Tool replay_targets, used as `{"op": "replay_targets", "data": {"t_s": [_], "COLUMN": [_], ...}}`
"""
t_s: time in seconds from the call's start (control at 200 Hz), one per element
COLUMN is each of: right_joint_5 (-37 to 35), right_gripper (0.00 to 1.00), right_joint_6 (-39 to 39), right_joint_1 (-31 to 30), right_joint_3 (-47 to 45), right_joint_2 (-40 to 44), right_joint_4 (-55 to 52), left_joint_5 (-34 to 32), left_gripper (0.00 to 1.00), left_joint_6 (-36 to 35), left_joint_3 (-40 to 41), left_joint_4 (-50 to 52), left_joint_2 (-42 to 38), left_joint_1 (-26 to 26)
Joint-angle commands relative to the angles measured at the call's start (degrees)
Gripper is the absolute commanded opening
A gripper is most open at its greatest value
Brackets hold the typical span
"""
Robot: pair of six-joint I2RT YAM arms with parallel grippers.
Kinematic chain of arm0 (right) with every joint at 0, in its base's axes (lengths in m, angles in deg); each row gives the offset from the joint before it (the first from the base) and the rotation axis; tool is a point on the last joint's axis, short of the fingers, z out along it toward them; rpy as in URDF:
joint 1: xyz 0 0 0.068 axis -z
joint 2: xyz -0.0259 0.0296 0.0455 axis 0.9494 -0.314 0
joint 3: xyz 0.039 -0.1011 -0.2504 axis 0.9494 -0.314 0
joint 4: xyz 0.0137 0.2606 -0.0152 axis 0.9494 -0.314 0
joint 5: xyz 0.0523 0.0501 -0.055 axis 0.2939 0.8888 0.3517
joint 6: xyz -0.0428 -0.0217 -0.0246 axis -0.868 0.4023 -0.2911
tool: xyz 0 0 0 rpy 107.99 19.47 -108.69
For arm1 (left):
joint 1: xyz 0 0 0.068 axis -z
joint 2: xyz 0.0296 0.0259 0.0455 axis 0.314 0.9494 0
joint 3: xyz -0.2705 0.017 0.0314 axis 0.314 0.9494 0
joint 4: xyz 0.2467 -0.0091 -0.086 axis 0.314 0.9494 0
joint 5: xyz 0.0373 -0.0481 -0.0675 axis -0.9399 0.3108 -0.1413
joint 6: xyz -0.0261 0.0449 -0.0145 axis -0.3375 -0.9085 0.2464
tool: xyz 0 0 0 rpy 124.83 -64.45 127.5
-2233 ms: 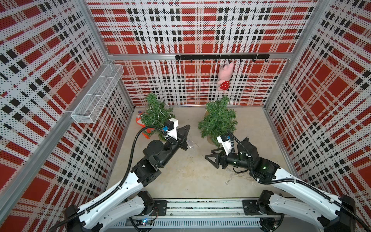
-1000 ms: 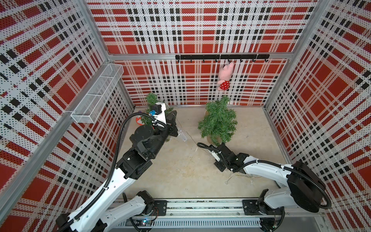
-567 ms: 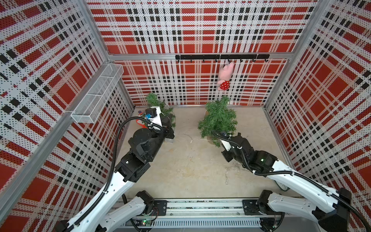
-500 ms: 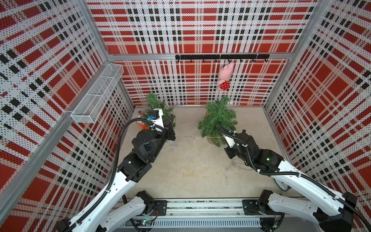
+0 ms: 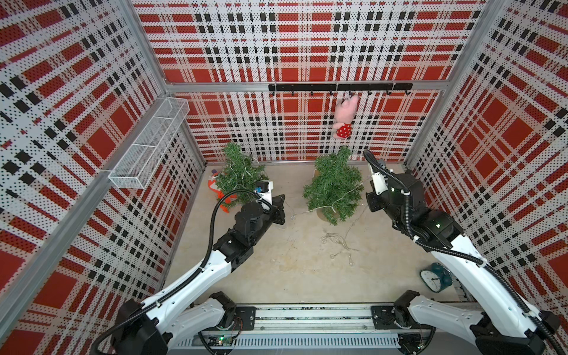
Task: Wrap string light around the christmas tree
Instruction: Wrap the light string around the Christmas tree.
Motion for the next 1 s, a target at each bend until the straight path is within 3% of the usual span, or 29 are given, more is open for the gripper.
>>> {"op": "replay_targets", "data": {"t_s": [0.0, 0.316, 0.767, 0.997], "right_joint_5": [-0.5, -1.9, 11.4, 6.1], "right_gripper": [0.00, 0.00, 0.00, 0.00], "right_joint_6": [-1.2, -1.3, 7.3, 9.1], "right_joint_1": [2.5, 9.9, 10.0, 12.2], "right_joint_3": [2.3, 3.2, -2.4, -6.7], "right_joint_2": [-0.9, -3.5, 5.0, 5.8], "right_joint_4": [0.7, 3.8, 5.0, 1.6], "left_joint_5": [2.7, 7.5, 7.7, 8.1], "left_gripper": [0.00, 0.00, 0.00, 0.00], "left_joint_6": [-1.3, -4.6, -5.9, -5.5], "left_joint_3": [-0.7, -3.0, -2.6, -6.8], "left_joint_4": [-7.2, -13.5, -21.2, -24.1], "left_joint_2": [2.6, 11.3, 18.1, 25.1], "left_joint_1": [-2.3, -4.4, -6.3, -6.0]}}
